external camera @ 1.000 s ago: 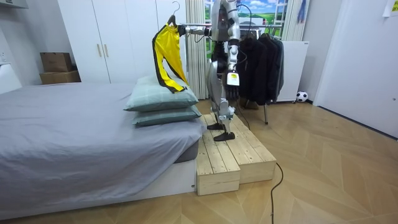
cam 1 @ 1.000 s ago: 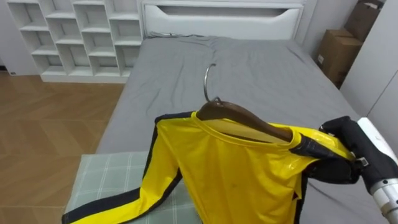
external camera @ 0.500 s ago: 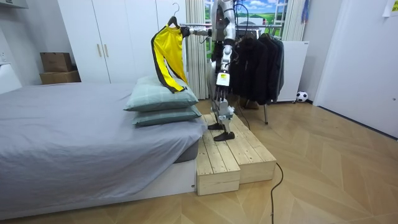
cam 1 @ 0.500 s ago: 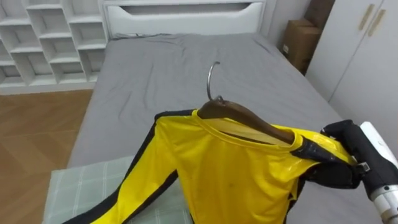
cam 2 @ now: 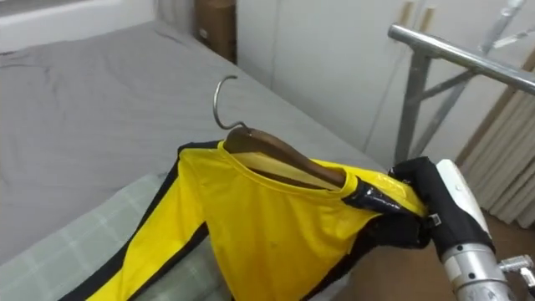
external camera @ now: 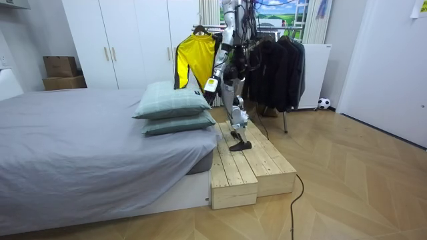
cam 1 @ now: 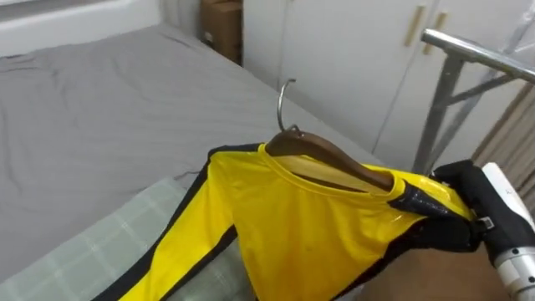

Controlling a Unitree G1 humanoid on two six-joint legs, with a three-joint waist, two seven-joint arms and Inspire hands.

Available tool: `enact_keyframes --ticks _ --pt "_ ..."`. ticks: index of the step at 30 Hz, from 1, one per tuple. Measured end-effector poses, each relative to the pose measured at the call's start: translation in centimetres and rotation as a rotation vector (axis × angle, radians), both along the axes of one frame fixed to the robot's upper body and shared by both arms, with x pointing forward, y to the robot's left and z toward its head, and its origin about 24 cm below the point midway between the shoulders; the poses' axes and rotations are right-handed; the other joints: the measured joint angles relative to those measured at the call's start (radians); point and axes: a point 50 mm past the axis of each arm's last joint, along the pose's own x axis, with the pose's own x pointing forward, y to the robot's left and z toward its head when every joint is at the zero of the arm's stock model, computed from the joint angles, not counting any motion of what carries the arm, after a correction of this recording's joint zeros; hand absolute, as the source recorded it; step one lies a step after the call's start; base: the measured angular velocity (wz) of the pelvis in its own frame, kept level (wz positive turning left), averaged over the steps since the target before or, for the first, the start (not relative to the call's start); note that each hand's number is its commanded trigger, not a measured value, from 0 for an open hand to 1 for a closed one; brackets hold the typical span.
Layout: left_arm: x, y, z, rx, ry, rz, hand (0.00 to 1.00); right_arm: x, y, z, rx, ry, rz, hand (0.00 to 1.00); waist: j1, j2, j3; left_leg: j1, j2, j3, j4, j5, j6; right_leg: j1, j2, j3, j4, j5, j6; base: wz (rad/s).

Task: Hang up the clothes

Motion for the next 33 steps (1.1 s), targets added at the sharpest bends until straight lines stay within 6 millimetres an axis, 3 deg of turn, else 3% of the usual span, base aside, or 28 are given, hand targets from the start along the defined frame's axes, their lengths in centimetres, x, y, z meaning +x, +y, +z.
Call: enact_keyframes --ticks 1,3,4,6,7,8,9,10,12,13,14,15,16,18,20,24,25,27,30,33 --pt "-0.2 0.1 0.0 0.001 0.010 0.003 0.00 0.0 0.0 0.0 0.001 0.000 0.002 1.00 0.005 0.002 0.0008 0.000 0.013 0.000 0.017 -0.002 -0.003 0.001 0.010 0.000 -0.004 0.000 -0.005 -0.51" --pt "-1.2 0.5 0.2 0.001 0.060 0.010 0.00 0.1 0.1 0.1 0.003 0.005 0.016 1.00 -0.010 -0.002 -0.0022 -0.027 0.067 -0.012 0.138 -0.002 -0.004 0.007 0.029 -0.006 -0.001 -0.021 -0.037 -0.32" --pt "-1.3 0.6 0.2 0.004 0.073 0.007 0.00 0.2 0.1 0.2 0.003 0.002 0.020 1.00 -0.012 -0.004 -0.0025 -0.036 0.082 -0.017 0.178 -0.002 -0.004 0.007 0.030 -0.009 0.006 -0.031 -0.046 -0.34" --pt "-1.9 1.2 0.5 0.016 0.117 0.017 0.00 0.7 0.3 0.7 0.001 -0.013 0.031 1.00 -0.016 -0.004 -0.0025 -0.063 0.145 -0.078 0.339 0.013 -0.008 0.005 0.050 0.029 0.050 -0.069 -0.070 -0.55" --pt "-2.1 1.2 0.5 0.018 0.133 0.014 0.00 0.9 0.3 0.9 0.001 -0.021 0.036 1.00 -0.016 -0.004 -0.0023 -0.068 0.155 -0.098 0.372 0.026 -0.005 0.004 0.057 0.050 0.061 -0.076 -0.076 -0.79" --pt "-2.6 1.2 0.5 0.015 0.172 0.001 0.00 1.2 0.5 1.2 0.000 -0.036 0.042 1.00 -0.014 -0.005 -0.0025 -0.078 0.166 -0.145 0.429 0.062 0.001 0.008 0.070 0.093 0.070 -0.083 -0.084 -0.98" --pt "-3.2 1.1 0.5 0.007 0.198 0.008 0.00 1.5 0.7 1.5 0.001 -0.050 0.046 1.00 -0.014 -0.008 -0.0032 -0.107 0.165 -0.209 0.484 0.110 0.016 0.017 0.082 0.138 0.073 -0.086 -0.091 -1.01" --pt "-3.4 1.1 0.5 0.004 0.208 0.013 0.00 1.6 0.7 1.6 0.002 -0.057 0.045 1.00 -0.015 -0.011 -0.0006 -0.124 0.162 -0.248 0.505 0.119 0.020 0.021 0.084 0.157 0.073 -0.085 -0.096 -0.90" --pt "-3.6 0.4 0.3 -0.016 0.228 0.022 0.00 1.8 0.7 1.6 0.005 -0.055 0.031 1.00 -0.024 -0.030 -0.0007 -0.196 0.109 -0.383 0.515 0.109 0.010 0.016 0.089 0.229 0.072 -0.082 -0.106 -0.74" --pt "-3.6 0.2 0.2 -0.023 0.230 0.024 0.00 1.9 0.7 1.6 0.005 -0.052 0.031 1.00 -0.024 -0.031 -0.0005 -0.213 0.094 -0.412 0.507 0.106 0.006 0.013 0.093 0.249 0.071 -0.079 -0.109 -0.87" --pt "-3.7 -0.3 0.0 -0.039 0.240 0.030 0.00 2.0 1.0 1.6 0.005 -0.049 0.039 1.00 -0.023 -0.031 -0.0002 -0.241 0.063 -0.478 0.466 0.095 -0.011 0.009 0.106 0.290 0.066 -0.070 -0.115 -1.01" --pt "-3.8 -0.6 -0.1 -0.047 0.249 0.034 0.00 2.1 1.4 1.5 0.007 -0.043 0.049 1.00 -0.023 -0.029 -0.0004 -0.258 0.036 -0.544 0.406 0.093 -0.012 0.009 0.123 0.329 0.058 -0.061 -0.120 -1.04" --pt "-3.9 -0.7 -0.1 -0.050 0.254 0.037 0.00 2.2 1.6 1.4 0.008 -0.041 0.058 1.00 -0.023 -0.029 -0.0002 -0.264 0.019 -0.583 0.375 0.093 -0.011 0.008 0.133 0.352 0.054 -0.057 -0.123 -1.09" --pt "-4.0 -1.3 -0.3 -0.067 0.259 0.044 0.00 2.3 2.3 1.3 0.003 -0.038 0.087 1.00 -0.014 -0.023 0.0022 -0.280 -0.049 -0.708 0.247 0.093 -0.011 -0.005 0.170 0.447 0.051 -0.042 -0.126 -1.28" --pt "-4.0 -2.2 -0.6 -0.089 0.256 0.047 0.00 2.3 2.4 1.3 0.001 -0.038 0.091 1.00 -0.008 -0.006 0.0006 -0.281 -0.078 -0.753 0.166 0.093 -0.011 -0.006 0.202 0.518 0.029 -0.020 -0.116 -1.33" --pt "-3.5 -3.3 -1.0 -0.116 0.252 0.016 0.00 2.3 2.6 1.5 0.001 -0.046 0.099 1.00 -0.019 0.015 -0.0039 -0.274 -0.118 -0.772 0.013 0.101 -0.008 -0.002 0.254 0.655 -0.020 0.035 -0.105 -1.10" --pt "-3.4 -3.3 -1.0 -0.117 0.251 0.006 0.00 2.3 2.6 1.5 0.003 -0.046 0.099 1.00 -0.023 0.017 -0.0047 -0.272 -0.119 -0.772 -0.002 0.105 -0.003 0.000 0.261 0.669 -0.026 0.042 -0.105 -0.81" --pt "-2.6 -3.4 -1.1 -0.120 0.237 -0.017 0.00 2.3 2.7 1.6 0.010 -0.048 0.105 1.00 -0.044 0.015 -0.0065 -0.262 -0.129 -0.779 -0.022 0.154 0.013 0.005 0.282 0.714 -0.040 0.056 -0.100 -0.59" --pt "-0.8 -3.6 -1.2 -0.121 0.196 -0.053 0.00 2.3 2.8 1.8 0.020 -0.058 0.107 1.00 -0.068 0.013 -0.0071 -0.253 -0.132 -0.762 -0.025 0.154 0.024 0.005 0.282 0.740 -0.064 0.067 -0.082 -0.28" --pt "0.8 -3.6 -1.2 -0.119 0.148 -0.072 0.00 2.3 2.9 2.0 0.036 -0.068 0.110 1.00 -0.067 0.011 -0.0068 -0.245 -0.133 -0.732 -0.032 0.145 0.036 0.002 0.277 0.749 -0.068 0.066 -0.073 -0.25"
